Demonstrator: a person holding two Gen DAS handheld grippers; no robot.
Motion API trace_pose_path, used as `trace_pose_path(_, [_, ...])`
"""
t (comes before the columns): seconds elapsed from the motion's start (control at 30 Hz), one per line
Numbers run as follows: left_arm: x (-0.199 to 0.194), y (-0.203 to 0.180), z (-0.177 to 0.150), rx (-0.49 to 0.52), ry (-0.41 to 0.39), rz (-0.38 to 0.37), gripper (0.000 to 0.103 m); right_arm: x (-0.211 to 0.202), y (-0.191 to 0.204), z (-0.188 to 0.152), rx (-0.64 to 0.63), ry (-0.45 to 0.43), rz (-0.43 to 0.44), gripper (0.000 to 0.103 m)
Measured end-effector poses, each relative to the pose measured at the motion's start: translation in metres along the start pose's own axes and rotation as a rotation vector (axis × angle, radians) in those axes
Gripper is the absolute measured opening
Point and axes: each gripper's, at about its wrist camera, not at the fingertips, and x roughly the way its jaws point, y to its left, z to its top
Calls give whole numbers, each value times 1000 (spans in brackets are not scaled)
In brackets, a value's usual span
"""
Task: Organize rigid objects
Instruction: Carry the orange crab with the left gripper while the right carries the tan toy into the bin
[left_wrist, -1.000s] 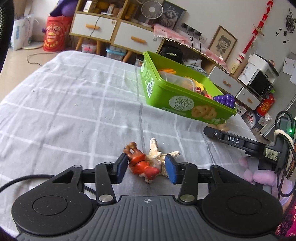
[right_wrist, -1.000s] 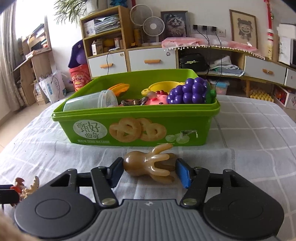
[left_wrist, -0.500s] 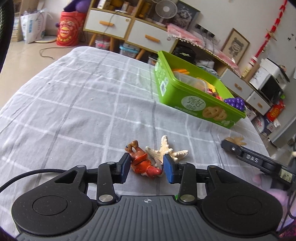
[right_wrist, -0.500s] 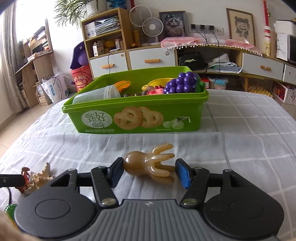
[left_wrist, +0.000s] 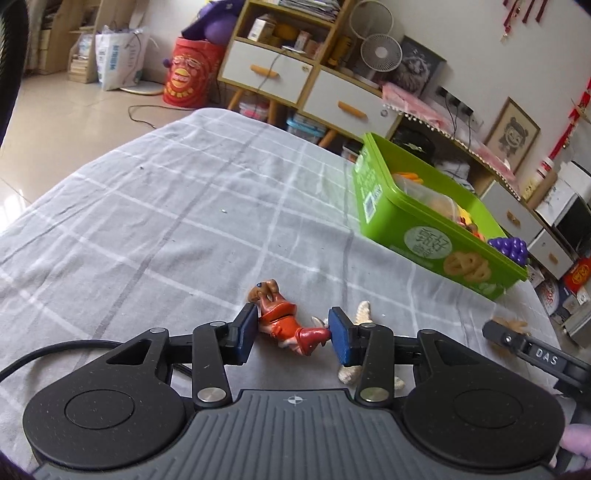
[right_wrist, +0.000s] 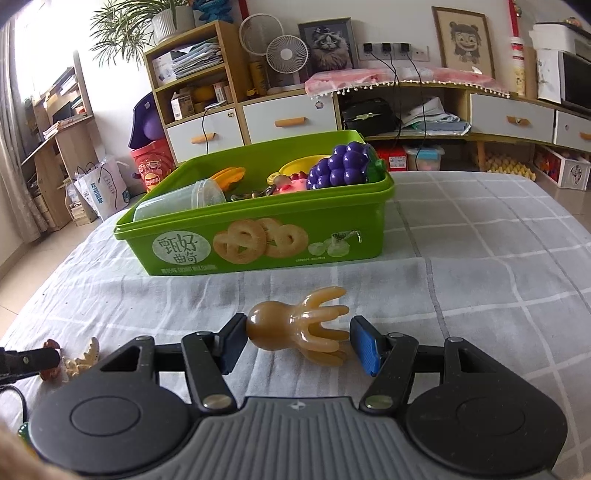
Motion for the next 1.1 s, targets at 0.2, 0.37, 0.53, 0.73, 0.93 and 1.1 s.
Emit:
trace_pose_path(0.2, [3, 0, 4, -21, -13, 12, 47, 0, -1, 1, -26, -3, 3, 47])
trace_pose_path(0.37, [1, 3, 12, -48, -19, -22, 47, 0, -2, 10, -33, -5, -16, 47])
trace_pose_path(0.53, [2, -17, 27, -3, -32, -86, 47, -6, -1, 33, -48, -54, -18, 47])
trace_pose_path(0.73, [10, -63, 61, 86, -62, -205, 47, -5, 8, 63, -90, -109, -11, 47])
trace_pose_path(0.93, [31, -101, 98, 162, -84, -275, 47, 8, 20, 83, -115, -119, 9, 47])
trace_pose_path(1.1, [59, -114, 114, 210, -63, -298, 47, 23, 28, 93, -130, -107, 18, 47])
